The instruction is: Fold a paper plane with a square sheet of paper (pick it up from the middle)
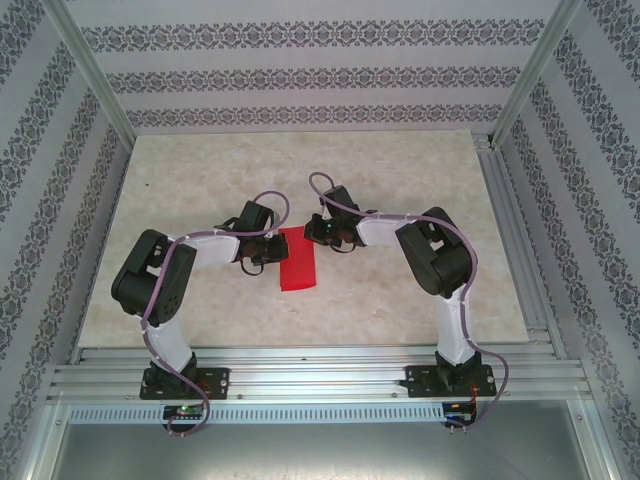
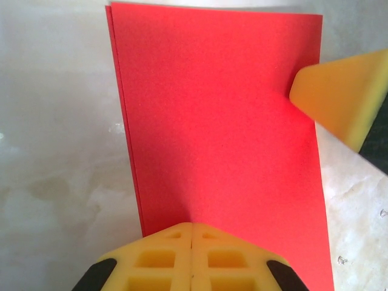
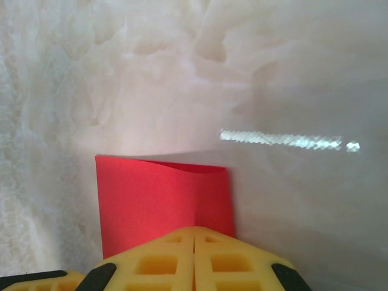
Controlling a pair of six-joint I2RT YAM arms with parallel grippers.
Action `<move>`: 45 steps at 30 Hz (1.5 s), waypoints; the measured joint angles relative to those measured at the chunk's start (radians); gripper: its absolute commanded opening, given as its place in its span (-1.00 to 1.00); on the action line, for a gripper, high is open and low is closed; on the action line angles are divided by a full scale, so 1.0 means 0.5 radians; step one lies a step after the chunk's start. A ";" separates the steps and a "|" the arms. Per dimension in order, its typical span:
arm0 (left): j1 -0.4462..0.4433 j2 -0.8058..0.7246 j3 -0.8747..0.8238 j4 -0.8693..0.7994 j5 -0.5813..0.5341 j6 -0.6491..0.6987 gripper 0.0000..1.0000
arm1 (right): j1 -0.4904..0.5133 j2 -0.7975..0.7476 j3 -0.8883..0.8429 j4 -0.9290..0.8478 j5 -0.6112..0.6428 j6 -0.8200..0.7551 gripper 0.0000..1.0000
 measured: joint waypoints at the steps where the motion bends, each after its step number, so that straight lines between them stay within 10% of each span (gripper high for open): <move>1: 0.001 0.000 0.000 0.000 0.000 0.000 -0.85 | -0.002 0.000 0.003 -0.011 0.005 -0.001 -0.85; 24: 0.000 -0.005 -0.011 0.014 0.001 0.000 -0.85 | -0.018 0.058 0.120 -0.044 0.097 0.016 -0.81; 45: -0.008 -0.019 -0.040 0.060 -0.008 -0.002 -0.85 | 0.251 -0.436 -0.574 0.116 -0.058 0.218 -0.81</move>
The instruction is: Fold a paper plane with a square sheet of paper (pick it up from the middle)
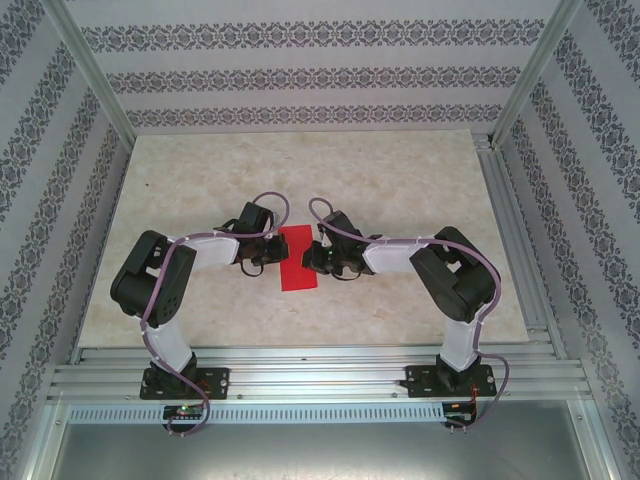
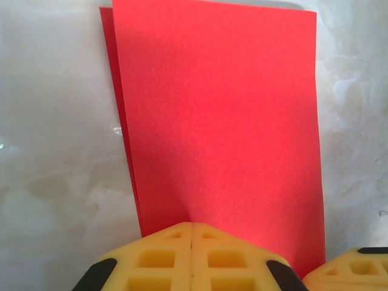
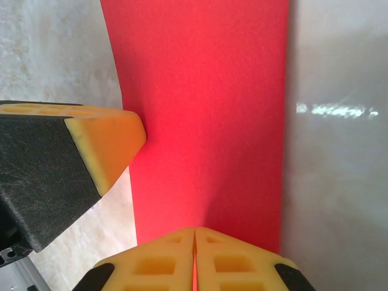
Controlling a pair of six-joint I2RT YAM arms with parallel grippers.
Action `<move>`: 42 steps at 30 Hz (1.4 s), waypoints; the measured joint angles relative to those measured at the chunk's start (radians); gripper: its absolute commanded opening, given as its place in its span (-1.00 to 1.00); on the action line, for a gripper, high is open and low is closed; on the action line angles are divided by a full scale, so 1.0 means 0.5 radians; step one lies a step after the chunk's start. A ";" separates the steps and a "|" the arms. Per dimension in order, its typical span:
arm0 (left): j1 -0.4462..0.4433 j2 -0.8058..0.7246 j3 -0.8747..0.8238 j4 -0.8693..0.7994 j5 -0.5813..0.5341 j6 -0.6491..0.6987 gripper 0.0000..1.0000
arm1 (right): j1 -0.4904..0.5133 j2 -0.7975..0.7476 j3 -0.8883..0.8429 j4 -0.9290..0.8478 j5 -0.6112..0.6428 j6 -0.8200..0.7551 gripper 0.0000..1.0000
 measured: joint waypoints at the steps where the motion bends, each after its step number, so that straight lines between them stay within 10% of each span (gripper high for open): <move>1: -0.001 -0.002 0.000 -0.001 -0.002 0.000 -0.85 | -0.001 0.000 -0.005 0.001 0.000 0.007 -0.81; 42: -0.135 0.285 0.510 -0.085 0.337 -0.122 -0.80 | -0.028 -0.013 -0.198 0.201 -0.098 0.067 -0.87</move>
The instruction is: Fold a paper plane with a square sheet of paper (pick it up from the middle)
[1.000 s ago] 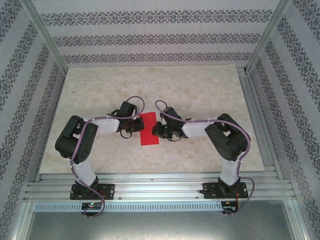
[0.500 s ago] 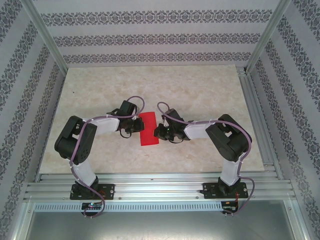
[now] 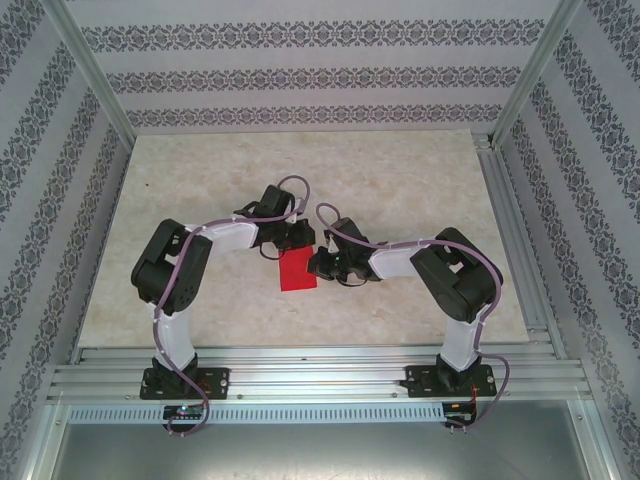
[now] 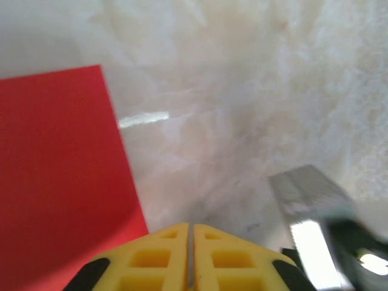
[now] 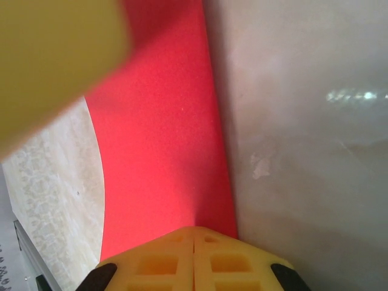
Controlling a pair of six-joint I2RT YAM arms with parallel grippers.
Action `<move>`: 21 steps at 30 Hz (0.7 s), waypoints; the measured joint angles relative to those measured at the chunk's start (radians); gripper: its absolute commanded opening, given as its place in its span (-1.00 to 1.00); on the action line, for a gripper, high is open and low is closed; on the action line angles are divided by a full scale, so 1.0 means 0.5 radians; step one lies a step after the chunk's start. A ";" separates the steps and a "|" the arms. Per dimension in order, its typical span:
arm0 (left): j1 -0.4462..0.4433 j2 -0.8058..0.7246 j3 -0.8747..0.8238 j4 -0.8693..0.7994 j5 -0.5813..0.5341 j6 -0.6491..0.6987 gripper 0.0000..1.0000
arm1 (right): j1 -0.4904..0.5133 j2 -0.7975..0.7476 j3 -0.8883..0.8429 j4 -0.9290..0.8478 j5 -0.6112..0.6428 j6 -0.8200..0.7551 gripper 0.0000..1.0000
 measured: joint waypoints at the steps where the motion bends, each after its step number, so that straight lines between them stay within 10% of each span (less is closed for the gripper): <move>1: 0.000 0.033 0.005 -0.001 -0.001 -0.007 -0.81 | 0.000 0.000 -0.002 0.005 0.000 0.000 -0.87; 21: 0.001 0.179 0.134 -0.052 -0.239 0.032 -0.86 | 0.015 -0.056 -0.157 0.191 -0.008 0.075 -0.87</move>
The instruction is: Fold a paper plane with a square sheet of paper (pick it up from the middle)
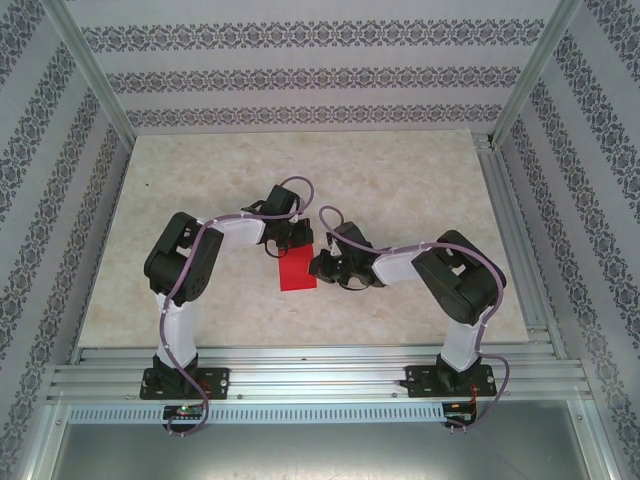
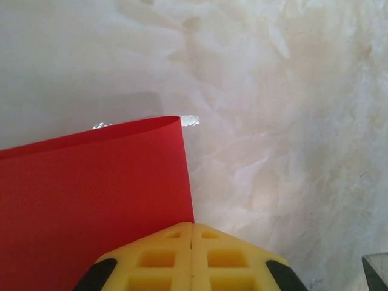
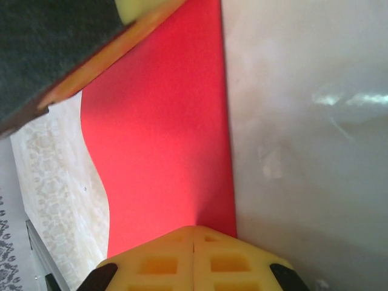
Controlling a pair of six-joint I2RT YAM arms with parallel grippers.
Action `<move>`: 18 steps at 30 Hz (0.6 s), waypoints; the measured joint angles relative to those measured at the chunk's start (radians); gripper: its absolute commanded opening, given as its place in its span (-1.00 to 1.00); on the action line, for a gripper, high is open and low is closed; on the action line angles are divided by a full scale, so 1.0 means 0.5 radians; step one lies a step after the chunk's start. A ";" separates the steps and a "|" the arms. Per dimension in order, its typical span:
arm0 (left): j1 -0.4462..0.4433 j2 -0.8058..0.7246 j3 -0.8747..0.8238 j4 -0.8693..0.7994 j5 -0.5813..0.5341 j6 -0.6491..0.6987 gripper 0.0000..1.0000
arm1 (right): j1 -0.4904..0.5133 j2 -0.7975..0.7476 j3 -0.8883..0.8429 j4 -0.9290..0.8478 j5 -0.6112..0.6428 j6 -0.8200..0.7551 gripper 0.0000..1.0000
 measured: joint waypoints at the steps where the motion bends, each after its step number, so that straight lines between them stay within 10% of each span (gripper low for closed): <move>1: 0.000 0.000 -0.002 0.002 -0.002 0.002 -0.86 | 0.008 -0.015 -0.020 0.004 -0.004 0.008 -0.87; 18: 0.001 -0.005 -0.038 0.065 0.021 0.016 -0.86 | -0.014 -0.426 -0.129 -0.262 0.004 0.004 -0.83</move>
